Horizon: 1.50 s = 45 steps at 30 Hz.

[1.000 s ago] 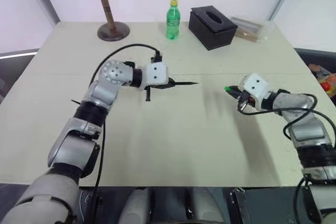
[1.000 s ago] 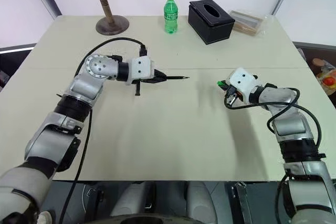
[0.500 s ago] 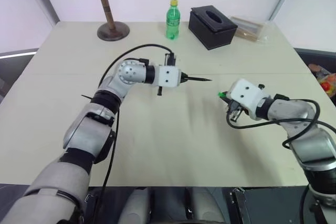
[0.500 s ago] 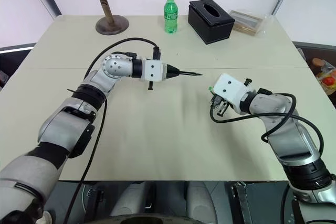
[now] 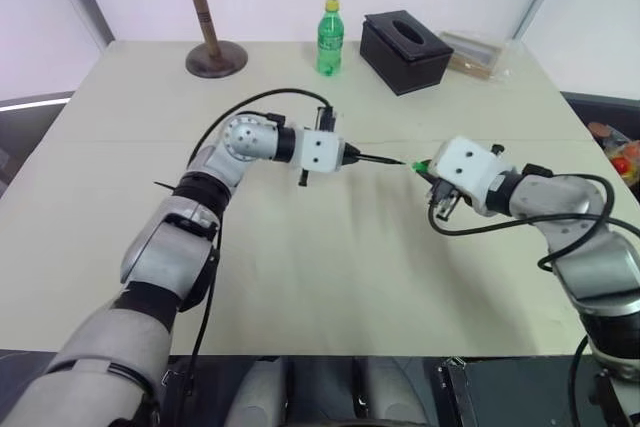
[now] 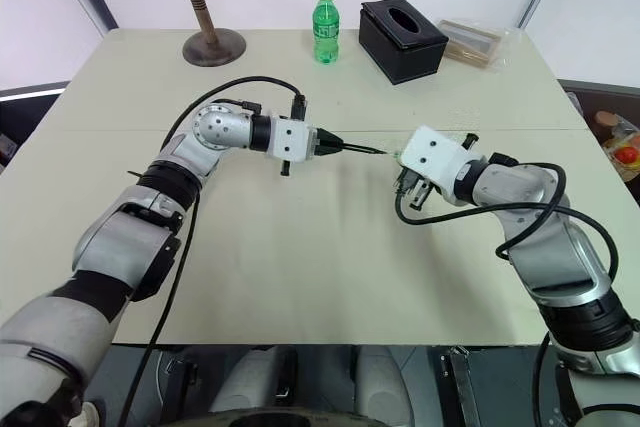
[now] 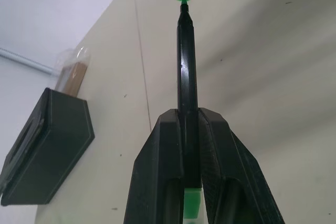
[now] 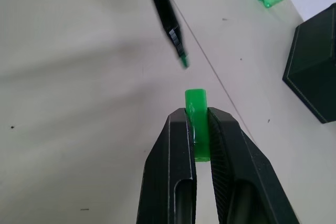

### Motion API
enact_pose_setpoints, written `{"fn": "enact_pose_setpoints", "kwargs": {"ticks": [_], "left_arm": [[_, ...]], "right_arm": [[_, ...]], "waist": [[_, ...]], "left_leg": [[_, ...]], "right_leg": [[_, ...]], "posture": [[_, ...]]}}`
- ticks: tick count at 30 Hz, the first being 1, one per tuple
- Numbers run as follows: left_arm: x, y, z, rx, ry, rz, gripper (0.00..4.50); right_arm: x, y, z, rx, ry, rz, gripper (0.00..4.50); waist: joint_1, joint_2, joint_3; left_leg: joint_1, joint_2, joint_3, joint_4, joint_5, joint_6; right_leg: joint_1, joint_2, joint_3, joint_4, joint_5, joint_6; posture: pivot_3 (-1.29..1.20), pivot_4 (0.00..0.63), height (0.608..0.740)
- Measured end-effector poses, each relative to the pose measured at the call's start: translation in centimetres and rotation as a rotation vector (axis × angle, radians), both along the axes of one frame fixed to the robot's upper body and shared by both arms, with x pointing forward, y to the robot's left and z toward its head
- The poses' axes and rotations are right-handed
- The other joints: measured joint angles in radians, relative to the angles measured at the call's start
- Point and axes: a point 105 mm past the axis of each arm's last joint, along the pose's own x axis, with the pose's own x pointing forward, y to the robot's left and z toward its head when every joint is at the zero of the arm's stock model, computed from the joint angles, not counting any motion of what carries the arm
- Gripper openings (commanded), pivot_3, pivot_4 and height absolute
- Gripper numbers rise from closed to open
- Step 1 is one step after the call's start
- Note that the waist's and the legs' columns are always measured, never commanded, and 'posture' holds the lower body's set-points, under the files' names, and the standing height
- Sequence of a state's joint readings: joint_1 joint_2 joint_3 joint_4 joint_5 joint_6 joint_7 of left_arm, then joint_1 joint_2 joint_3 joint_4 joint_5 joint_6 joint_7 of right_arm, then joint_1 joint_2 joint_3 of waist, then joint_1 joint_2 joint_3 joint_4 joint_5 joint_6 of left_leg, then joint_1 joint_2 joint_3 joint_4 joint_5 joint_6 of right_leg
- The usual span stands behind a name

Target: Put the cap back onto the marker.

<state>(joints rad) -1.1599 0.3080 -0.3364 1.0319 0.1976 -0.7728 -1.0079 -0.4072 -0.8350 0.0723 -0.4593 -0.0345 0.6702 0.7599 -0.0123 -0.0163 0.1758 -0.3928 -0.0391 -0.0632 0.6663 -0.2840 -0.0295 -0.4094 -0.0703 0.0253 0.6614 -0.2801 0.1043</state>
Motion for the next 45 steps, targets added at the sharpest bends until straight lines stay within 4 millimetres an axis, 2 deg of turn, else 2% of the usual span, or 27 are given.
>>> {"fn": "enact_pose_setpoints", "kwargs": {"ticks": [18, 45], "left_arm": [[0.2, 0.6, -0.5, -0.007, 0.030, 0.009, 0.00], [-0.3, 0.4, -0.1, -0.006, 0.045, -0.039, 0.00]], "right_arm": [[-1.5, 1.5, 0.6, 0.014, 0.018, 0.064, 0.02], [-1.3, 0.8, 0.7, -0.002, 0.019, 0.045, 0.02]], "waist": [[0.000, 0.000, 0.000], [0.000, 0.000, 0.000]], "left_leg": [[0.000, 0.000, 0.000, 0.000, 0.000, 0.000], [0.000, 0.000, 0.000, 0.000, 0.000, 0.000]], "right_leg": [[0.000, 0.000, 0.000, 0.000, 0.000, 0.000], [0.000, 0.000, 0.000, 0.000, 0.000, 0.000]], "posture": [[0.00, 0.150, 0.740], [0.00, 0.150, 0.740]]}}
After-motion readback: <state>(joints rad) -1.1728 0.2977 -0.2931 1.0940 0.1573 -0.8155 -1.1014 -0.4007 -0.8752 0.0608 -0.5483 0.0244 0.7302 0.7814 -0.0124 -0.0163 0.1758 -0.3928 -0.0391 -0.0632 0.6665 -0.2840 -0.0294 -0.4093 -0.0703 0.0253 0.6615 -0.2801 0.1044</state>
